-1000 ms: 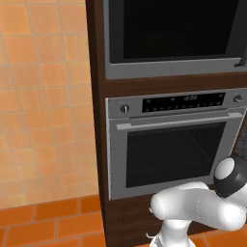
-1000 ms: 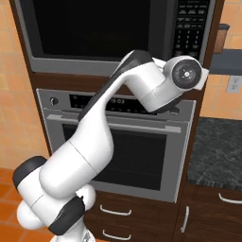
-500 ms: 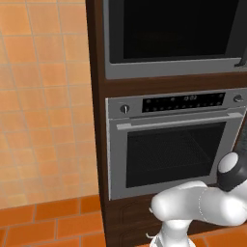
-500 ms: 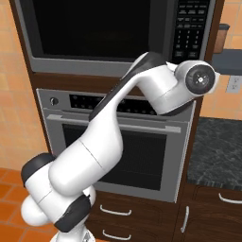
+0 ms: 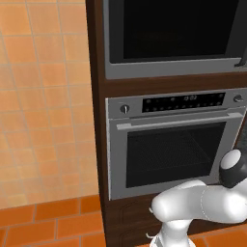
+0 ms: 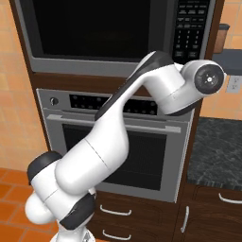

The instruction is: Open the microwave, place the bowl with waffle inside the microwave, then close the microwave door and turn it on.

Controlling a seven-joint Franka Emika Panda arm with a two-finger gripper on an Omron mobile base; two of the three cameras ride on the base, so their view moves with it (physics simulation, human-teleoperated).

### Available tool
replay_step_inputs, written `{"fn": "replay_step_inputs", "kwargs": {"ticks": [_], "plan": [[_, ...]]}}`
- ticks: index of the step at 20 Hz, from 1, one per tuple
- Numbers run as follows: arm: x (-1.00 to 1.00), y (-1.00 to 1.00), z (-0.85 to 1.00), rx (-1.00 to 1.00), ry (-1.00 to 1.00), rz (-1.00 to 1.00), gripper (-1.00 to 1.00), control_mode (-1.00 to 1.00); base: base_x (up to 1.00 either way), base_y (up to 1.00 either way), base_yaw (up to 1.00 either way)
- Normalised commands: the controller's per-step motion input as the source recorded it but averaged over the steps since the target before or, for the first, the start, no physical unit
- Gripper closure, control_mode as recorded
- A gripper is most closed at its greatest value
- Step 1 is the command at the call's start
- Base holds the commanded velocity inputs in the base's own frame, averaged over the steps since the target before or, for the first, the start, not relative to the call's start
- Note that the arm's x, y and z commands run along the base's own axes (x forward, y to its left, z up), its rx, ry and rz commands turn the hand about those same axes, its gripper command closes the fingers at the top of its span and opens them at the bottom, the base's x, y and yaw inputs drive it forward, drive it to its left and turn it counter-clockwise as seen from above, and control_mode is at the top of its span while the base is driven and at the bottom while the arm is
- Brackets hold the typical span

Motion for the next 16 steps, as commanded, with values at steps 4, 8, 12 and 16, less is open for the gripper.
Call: {"fn": "replay_step_inputs", "kwargs": {"ticks": [4,8,12,16], "plan": [[0.0,0.0,0.0,0.0,0.0,0.0,1.0,-1.0,0.0,0.0,0.0],[0.01,0.0,0.0,0.0,-0.01,0.0,1.0,-1.0,0.0,0.0,0.0],[0.12,0.12,0.02,-0.06,-0.07,0.04,1.0,-1.0,0.0,0.0,0.0],[0.28,0.28,0.12,-0.13,-0.11,0.12,1.0,-1.0,0.0,0.0,0.0]]}}
